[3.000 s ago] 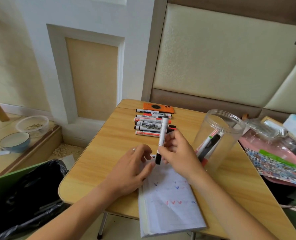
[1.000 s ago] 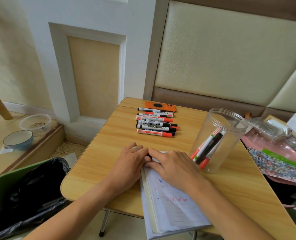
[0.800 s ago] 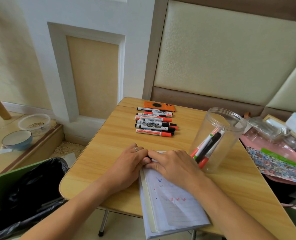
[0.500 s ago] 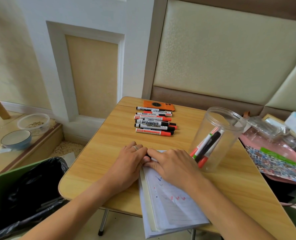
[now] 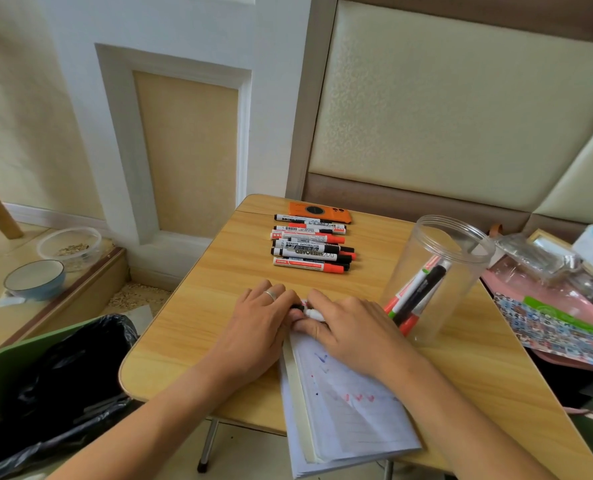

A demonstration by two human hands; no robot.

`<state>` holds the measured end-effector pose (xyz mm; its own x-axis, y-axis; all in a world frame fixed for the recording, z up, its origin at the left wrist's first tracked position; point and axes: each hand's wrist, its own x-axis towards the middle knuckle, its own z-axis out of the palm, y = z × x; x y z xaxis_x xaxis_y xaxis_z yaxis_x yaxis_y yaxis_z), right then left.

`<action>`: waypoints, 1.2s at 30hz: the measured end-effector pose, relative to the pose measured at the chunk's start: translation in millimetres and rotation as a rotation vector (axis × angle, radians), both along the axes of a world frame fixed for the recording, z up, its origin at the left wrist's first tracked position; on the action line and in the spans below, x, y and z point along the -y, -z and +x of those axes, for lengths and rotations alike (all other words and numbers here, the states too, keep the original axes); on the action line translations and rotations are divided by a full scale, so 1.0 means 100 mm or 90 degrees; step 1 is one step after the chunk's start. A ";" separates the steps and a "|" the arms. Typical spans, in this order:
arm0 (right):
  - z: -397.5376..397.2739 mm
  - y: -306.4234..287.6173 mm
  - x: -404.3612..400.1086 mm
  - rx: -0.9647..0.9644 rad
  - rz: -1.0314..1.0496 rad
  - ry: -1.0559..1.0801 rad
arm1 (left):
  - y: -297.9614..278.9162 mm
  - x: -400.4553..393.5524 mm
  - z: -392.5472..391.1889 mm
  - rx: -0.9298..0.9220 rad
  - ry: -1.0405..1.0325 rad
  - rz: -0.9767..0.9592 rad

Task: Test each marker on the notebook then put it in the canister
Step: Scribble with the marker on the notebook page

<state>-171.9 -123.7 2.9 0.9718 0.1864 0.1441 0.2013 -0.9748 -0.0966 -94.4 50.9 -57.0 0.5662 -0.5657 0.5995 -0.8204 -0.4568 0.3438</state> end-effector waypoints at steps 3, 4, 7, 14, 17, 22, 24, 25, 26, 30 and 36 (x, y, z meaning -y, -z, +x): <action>0.00 0.02 0.03 -0.013 0.053 0.069 | -0.01 -0.01 0.04 -0.040 -0.049 -0.037; 0.00 0.06 0.04 -0.015 0.068 0.087 | 0.00 -0.01 0.06 -0.054 -0.071 -0.052; -0.01 0.13 0.04 -0.010 0.084 0.130 | 0.00 -0.01 0.15 -0.101 -0.123 -0.075; -0.01 0.19 -0.08 0.000 -0.014 0.183 | -0.04 0.07 0.40 -0.184 -0.200 -0.052; -0.02 0.19 -0.12 -0.001 -0.037 0.184 | 0.01 0.12 0.48 -0.176 -0.206 -0.013; -0.02 0.17 -0.11 -0.010 -0.036 0.191 | 0.05 0.13 0.49 -0.182 -0.189 0.016; -0.03 0.16 -0.12 -0.009 -0.025 0.199 | 0.03 0.12 0.42 -0.190 -0.193 0.007; -0.03 0.16 -0.11 -0.008 -0.013 0.208 | 0.01 0.11 0.36 -0.194 -0.196 -0.003; -0.03 0.16 -0.10 -0.005 0.006 0.218 | 0.00 0.09 0.29 -0.190 -0.196 -0.016; -0.02 0.16 -0.03 0.036 0.182 0.242 | -0.06 0.02 -0.04 -0.166 -0.147 0.004; 0.03 0.07 0.12 0.066 0.579 0.230 | 0.00 -0.07 -0.16 -0.176 -0.107 0.123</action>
<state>-168.5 -135.6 -4.0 0.9231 -0.3437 0.1724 -0.0449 -0.5415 -0.8395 -110.4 57.9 -56.8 0.7867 -0.5384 0.3021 -0.6163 -0.6557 0.4362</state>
